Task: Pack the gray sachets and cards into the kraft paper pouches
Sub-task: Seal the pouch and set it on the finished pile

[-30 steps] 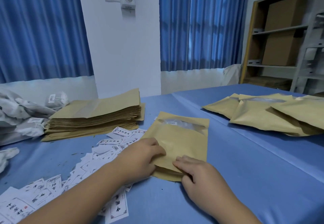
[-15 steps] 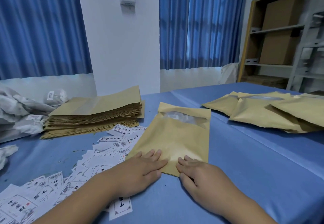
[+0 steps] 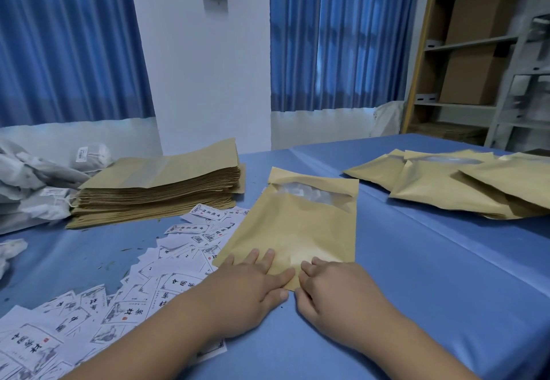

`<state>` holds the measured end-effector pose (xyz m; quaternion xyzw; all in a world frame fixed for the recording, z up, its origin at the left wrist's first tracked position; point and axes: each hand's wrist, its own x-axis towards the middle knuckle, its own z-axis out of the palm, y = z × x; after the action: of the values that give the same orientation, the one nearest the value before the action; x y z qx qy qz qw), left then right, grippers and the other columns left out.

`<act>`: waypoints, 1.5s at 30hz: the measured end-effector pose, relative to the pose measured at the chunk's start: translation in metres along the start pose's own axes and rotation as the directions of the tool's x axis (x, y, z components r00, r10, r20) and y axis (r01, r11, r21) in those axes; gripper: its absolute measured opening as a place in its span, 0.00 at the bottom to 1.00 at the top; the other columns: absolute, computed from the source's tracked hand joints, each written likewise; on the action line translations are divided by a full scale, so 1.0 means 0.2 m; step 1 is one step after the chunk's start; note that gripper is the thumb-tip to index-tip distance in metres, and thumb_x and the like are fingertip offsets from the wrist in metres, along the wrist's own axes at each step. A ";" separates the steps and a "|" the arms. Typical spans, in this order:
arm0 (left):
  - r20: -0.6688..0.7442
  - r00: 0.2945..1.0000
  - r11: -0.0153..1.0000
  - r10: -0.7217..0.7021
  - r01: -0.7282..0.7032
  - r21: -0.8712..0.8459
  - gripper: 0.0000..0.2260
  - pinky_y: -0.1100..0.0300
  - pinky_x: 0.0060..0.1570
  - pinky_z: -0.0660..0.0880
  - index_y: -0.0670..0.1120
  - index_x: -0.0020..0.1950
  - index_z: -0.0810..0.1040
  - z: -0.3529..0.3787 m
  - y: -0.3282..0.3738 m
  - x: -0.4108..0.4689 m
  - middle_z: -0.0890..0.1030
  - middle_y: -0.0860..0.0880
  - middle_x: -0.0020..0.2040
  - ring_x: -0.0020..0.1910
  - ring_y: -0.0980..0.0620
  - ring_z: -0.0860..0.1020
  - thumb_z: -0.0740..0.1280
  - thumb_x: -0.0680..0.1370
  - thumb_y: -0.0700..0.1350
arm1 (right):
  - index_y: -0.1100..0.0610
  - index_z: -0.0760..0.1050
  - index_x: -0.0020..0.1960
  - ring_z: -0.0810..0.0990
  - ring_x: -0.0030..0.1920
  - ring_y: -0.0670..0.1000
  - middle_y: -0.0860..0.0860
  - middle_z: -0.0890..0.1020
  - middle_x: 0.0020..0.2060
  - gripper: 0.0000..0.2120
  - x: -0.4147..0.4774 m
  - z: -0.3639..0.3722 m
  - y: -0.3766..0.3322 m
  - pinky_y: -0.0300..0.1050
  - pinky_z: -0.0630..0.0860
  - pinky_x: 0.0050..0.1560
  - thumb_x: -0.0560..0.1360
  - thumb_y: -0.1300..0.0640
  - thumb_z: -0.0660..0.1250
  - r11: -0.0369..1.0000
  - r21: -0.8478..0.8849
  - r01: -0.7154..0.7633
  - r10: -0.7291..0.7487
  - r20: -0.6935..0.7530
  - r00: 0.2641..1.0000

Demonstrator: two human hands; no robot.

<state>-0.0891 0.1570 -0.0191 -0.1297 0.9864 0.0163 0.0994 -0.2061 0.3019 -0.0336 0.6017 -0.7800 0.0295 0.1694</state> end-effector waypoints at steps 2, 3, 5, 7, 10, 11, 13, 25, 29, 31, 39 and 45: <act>-0.002 1.000 1.000 -0.011 0.011 0.027 0.22 0.43 0.74 0.45 0.62 0.78 0.48 -0.01 0.02 0.01 0.42 0.49 0.80 0.78 0.46 0.43 0.44 0.83 0.60 | 0.55 0.74 0.52 0.75 0.60 0.50 0.48 0.78 0.53 0.21 -0.01 0.01 0.00 0.44 0.72 0.44 0.79 0.45 0.46 0.999 0.038 -0.021 0.021 -0.017 1.000; -0.005 1.000 0.999 -0.013 0.014 0.029 0.23 0.43 0.74 0.46 0.62 0.78 0.48 -0.01 0.02 0.01 0.42 0.49 0.80 0.78 0.45 0.43 0.44 0.83 0.60 | 0.53 0.75 0.53 0.76 0.59 0.49 0.47 0.78 0.57 0.22 -0.01 0.02 0.01 0.43 0.73 0.46 0.78 0.43 0.47 0.997 0.060 -0.042 0.044 -0.023 0.999; -0.018 1.000 1.000 -0.010 0.010 0.009 0.23 0.44 0.75 0.45 0.62 0.78 0.48 0.00 0.02 0.00 0.42 0.49 0.80 0.79 0.46 0.43 0.44 0.83 0.60 | 0.51 0.76 0.52 0.78 0.58 0.47 0.44 0.76 0.63 0.23 -0.01 0.03 0.01 0.41 0.73 0.45 0.77 0.39 0.48 0.990 0.102 -0.095 0.100 -0.038 0.994; -0.038 0.999 1.000 0.006 -0.007 -0.024 0.22 0.46 0.75 0.43 0.62 0.78 0.47 0.02 0.00 -0.01 0.42 0.51 0.80 0.78 0.48 0.42 0.44 0.83 0.59 | 0.50 0.75 0.49 0.77 0.59 0.44 0.41 0.77 0.63 0.21 -0.01 0.02 0.01 0.41 0.73 0.44 0.77 0.38 0.50 0.979 0.154 -0.133 0.143 -0.051 0.988; -0.064 0.998 0.992 0.027 -0.034 -0.120 0.22 0.52 0.75 0.40 0.60 0.78 0.50 0.03 -0.04 -0.01 0.44 0.54 0.80 0.78 0.52 0.42 0.46 0.84 0.57 | 0.51 0.72 0.44 0.78 0.52 0.45 0.45 0.80 0.46 0.18 -0.01 -0.01 0.00 0.44 0.67 0.37 0.78 0.40 0.51 0.983 0.135 -0.122 0.131 -0.059 0.990; -0.073 0.997 0.987 0.033 -0.044 -0.155 0.22 0.54 0.75 0.40 0.58 0.79 0.51 0.03 -0.05 0.00 0.45 0.55 0.80 0.78 0.53 0.42 0.46 0.84 0.56 | 0.51 0.72 0.42 0.79 0.48 0.46 0.47 0.79 0.42 0.17 0.00 -0.02 -0.01 0.45 0.66 0.35 0.78 0.41 0.52 0.986 0.121 -0.112 0.121 -0.067 0.990; -0.090 0.994 0.972 0.055 -0.074 -0.224 0.22 0.59 0.74 0.40 0.56 0.79 0.54 0.02 -0.07 0.00 0.47 0.56 0.79 0.78 0.55 0.43 0.48 0.84 0.54 | 0.52 0.71 0.35 0.79 0.35 0.48 0.48 0.78 0.32 0.14 0.00 -0.03 -0.04 0.43 0.62 0.29 0.75 0.45 0.62 0.993 0.069 -0.099 0.103 -0.060 0.993; -0.450 0.893 0.991 -0.028 -0.032 -0.127 0.08 0.59 0.45 0.73 0.56 0.51 0.75 -0.01 -0.15 -0.08 0.79 0.57 0.47 0.48 0.56 0.75 0.57 0.80 0.54 | 0.55 0.68 0.39 0.69 0.33 0.54 0.48 0.70 0.33 0.08 -0.01 -0.03 -0.03 0.47 0.66 0.33 0.76 0.56 0.58 0.949 0.205 -0.239 0.275 -0.168 0.947; -0.586 0.810 0.997 0.011 0.036 0.069 0.06 0.58 0.44 0.74 0.52 0.54 0.78 -0.04 -0.16 -0.08 0.78 0.54 0.50 0.50 0.51 0.77 0.63 0.79 0.49 | 0.57 0.75 0.39 0.73 0.31 0.56 0.50 0.77 0.33 0.06 -0.02 -0.04 -0.01 0.48 0.70 0.29 0.75 0.59 0.64 0.913 0.284 -0.294 0.370 -0.269 0.889; -0.638 0.768 0.985 0.064 0.055 0.165 0.08 0.58 0.30 0.72 0.46 0.42 0.80 -0.05 -0.14 -0.07 0.78 0.50 0.39 0.38 0.48 0.78 0.77 0.67 0.39 | 0.56 0.76 0.40 0.74 0.31 0.56 0.50 0.78 0.34 0.05 -0.04 -0.05 0.00 0.48 0.70 0.29 0.74 0.59 0.64 0.907 0.275 -0.319 0.396 -0.301 0.867; -0.658 0.733 0.935 0.173 0.088 0.343 0.17 0.63 0.21 0.64 0.45 0.27 0.77 -0.06 -0.11 -0.04 0.72 0.49 0.26 0.23 0.47 0.72 0.79 0.46 0.32 | 0.52 0.75 0.31 0.74 0.29 0.49 0.46 0.74 0.28 0.11 -0.05 -0.06 -0.02 0.37 0.61 0.23 0.60 0.54 0.77 0.984 0.090 -0.155 0.178 -0.408 0.895; -0.697 0.680 0.943 0.227 0.027 0.333 0.16 0.60 0.22 0.69 0.45 0.30 0.76 -0.04 -0.06 -0.02 0.74 0.48 0.29 0.26 0.46 0.73 0.81 0.52 0.36 | 0.54 0.71 0.24 0.72 0.26 0.51 0.48 0.71 0.24 0.17 -0.02 -0.02 -0.01 0.38 0.55 0.24 0.43 0.65 0.77 0.989 -0.055 -0.135 0.102 -0.396 0.912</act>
<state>-0.0835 0.1456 -0.0105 -0.0530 0.9393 -0.1890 -0.2813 -0.2032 0.3062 -0.0306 0.5278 -0.7658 0.1281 0.3443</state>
